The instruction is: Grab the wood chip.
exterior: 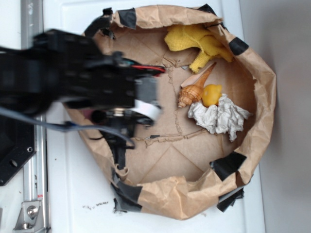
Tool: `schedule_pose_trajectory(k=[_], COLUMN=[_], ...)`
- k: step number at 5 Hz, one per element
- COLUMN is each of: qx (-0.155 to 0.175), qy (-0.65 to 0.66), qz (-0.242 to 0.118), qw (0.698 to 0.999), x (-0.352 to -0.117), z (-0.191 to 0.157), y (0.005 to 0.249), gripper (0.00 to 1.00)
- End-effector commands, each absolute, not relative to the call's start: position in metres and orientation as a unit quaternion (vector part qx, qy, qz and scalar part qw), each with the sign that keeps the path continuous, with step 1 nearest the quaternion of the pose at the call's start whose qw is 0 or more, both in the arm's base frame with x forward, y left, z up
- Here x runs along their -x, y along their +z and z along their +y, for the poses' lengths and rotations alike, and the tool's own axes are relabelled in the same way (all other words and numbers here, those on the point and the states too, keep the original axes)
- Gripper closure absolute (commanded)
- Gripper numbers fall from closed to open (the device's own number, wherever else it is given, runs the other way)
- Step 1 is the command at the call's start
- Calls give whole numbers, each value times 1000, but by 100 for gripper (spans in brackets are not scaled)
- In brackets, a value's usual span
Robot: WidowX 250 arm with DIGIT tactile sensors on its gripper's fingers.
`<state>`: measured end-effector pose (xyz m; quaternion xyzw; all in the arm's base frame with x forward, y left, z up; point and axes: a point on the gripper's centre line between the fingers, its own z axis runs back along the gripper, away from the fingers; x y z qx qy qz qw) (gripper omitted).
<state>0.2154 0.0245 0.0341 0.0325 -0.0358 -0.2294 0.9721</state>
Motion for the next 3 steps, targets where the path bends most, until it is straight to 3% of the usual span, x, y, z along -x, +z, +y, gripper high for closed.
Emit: schedule_pose_trajectory(k=[1,2,3], qx=[-11,-11,-27], qy=[-45,-5,11], qz=[-183,-172,-143], qw=[982,985,989], x=[-203,-221,-240], z=[32,40,43], y=[136,182,169], gripper=[100,100,100])
